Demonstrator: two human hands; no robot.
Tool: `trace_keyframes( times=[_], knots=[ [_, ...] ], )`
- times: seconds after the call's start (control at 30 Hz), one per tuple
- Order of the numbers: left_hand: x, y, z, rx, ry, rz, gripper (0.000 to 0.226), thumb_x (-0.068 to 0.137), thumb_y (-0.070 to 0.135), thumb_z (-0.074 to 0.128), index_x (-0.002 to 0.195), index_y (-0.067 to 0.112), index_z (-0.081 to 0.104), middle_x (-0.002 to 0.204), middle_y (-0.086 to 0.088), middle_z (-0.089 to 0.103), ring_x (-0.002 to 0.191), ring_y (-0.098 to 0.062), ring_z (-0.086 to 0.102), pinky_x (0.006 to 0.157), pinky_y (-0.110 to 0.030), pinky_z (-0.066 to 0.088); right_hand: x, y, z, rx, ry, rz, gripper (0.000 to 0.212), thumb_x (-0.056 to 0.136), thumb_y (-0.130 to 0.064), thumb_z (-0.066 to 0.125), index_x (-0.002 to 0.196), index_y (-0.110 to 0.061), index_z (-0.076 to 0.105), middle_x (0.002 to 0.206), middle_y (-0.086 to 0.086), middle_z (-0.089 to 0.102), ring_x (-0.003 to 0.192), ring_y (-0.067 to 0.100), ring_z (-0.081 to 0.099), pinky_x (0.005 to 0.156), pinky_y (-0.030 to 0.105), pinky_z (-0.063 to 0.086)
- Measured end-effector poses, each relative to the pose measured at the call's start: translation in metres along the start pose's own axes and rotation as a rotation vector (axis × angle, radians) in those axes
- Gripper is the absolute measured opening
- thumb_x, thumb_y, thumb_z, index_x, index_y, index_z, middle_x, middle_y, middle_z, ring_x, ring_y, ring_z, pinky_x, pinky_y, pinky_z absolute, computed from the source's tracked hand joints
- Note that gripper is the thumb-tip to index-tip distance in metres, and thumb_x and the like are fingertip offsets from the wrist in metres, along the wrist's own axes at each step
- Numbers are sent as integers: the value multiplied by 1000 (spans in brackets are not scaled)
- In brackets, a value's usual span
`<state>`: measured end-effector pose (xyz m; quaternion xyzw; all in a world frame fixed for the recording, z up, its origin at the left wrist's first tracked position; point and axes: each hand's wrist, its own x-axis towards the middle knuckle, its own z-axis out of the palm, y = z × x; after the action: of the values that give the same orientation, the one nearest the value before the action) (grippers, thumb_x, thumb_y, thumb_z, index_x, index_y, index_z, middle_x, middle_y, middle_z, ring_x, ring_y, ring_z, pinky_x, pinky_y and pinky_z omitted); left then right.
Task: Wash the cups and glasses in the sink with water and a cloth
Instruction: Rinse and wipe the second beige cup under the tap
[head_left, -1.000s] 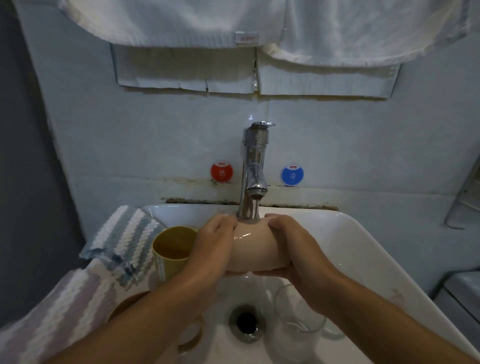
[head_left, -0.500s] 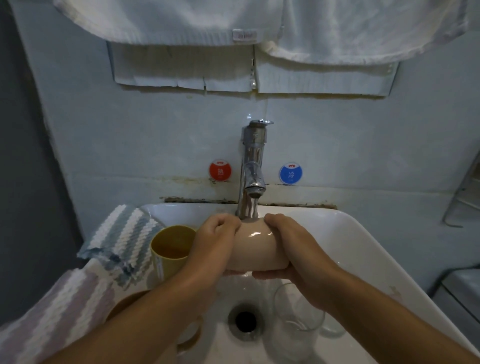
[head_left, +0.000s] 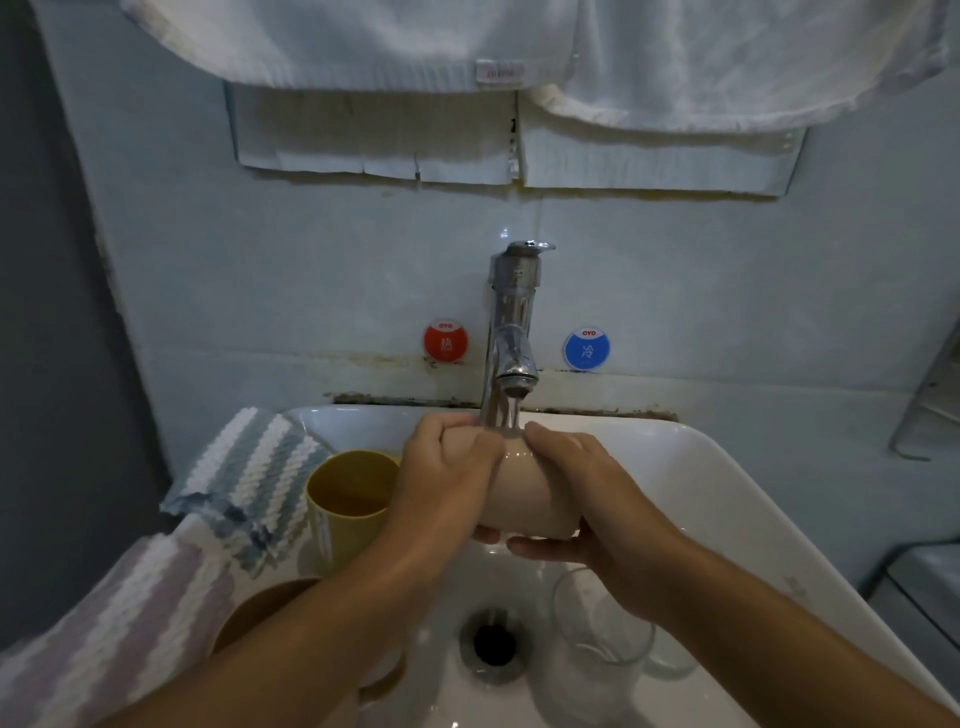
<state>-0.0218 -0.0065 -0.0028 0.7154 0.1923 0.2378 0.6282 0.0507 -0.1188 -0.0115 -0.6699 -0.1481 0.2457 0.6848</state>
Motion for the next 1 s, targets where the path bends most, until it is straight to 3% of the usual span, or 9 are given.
trace_keyframes(
  times=[0.17, 0.3, 0.43, 0.5, 0.6, 0.73, 0.83, 1.0],
  knots=[
    [2, -1, -2, -151, 4, -183, 39, 93, 43, 57, 126, 25, 49, 117, -8, 54, 99, -28, 61, 75, -47, 61, 0, 0, -1, -2, -54, -73, 38, 86, -40, 67, 120, -27, 55, 123, 7, 55, 105, 32, 62, 73, 42, 62],
    [3, -3, -2, -300, -12, -336, 51, 88, 49, 62, 126, 17, 49, 118, -16, 55, 100, -35, 62, 70, -49, 62, 3, 1, -2, -27, -53, -98, 36, 84, -31, 70, 117, -31, 55, 119, 3, 55, 105, 28, 60, 82, 48, 60],
    [3, -4, -4, -216, -20, -197, 41, 92, 40, 62, 126, 24, 47, 116, -8, 54, 93, -27, 63, 70, -46, 62, 7, -2, -7, -209, -37, -188, 39, 85, -27, 71, 120, -33, 53, 121, -1, 54, 105, 23, 59, 73, 31, 59],
    [4, -4, -6, -125, -1, -104, 39, 92, 39, 62, 126, 29, 45, 117, -4, 52, 94, -24, 62, 68, -43, 63, 9, -2, -9, -382, -52, -288, 54, 78, -30, 78, 125, -33, 50, 127, -3, 51, 107, 18, 57, 68, 23, 58],
    [3, -3, -6, -56, 3, -43, 43, 89, 41, 64, 126, 31, 44, 116, 1, 50, 95, -22, 60, 68, -42, 62, 11, 4, -8, -673, -72, -408, 79, 64, -37, 88, 128, -36, 42, 132, -9, 44, 112, 13, 52, 82, 31, 59],
    [3, -6, -2, 51, -14, 11, 48, 84, 43, 69, 125, 39, 44, 121, 4, 47, 101, -21, 57, 70, -38, 61, 9, 6, -5, -1070, 9, -573, 85, 65, -55, 84, 133, -40, 34, 127, -19, 40, 112, 4, 40, 99, 30, 42],
    [4, -11, 1, 128, -51, 63, 53, 84, 49, 64, 131, 43, 41, 127, 7, 42, 108, -19, 53, 79, -39, 59, 12, 7, -7, -1001, 4, -537, 85, 65, -44, 88, 134, -35, 38, 128, -15, 46, 113, 7, 46, 99, 34, 48],
    [8, -12, 4, 116, -97, 24, 42, 94, 53, 49, 133, 38, 45, 132, 3, 46, 107, -18, 56, 87, -43, 57, 15, 6, -14, -877, -4, -472, 84, 65, -25, 90, 133, -33, 40, 125, -13, 52, 106, 10, 55, 81, 26, 57]
  ],
)
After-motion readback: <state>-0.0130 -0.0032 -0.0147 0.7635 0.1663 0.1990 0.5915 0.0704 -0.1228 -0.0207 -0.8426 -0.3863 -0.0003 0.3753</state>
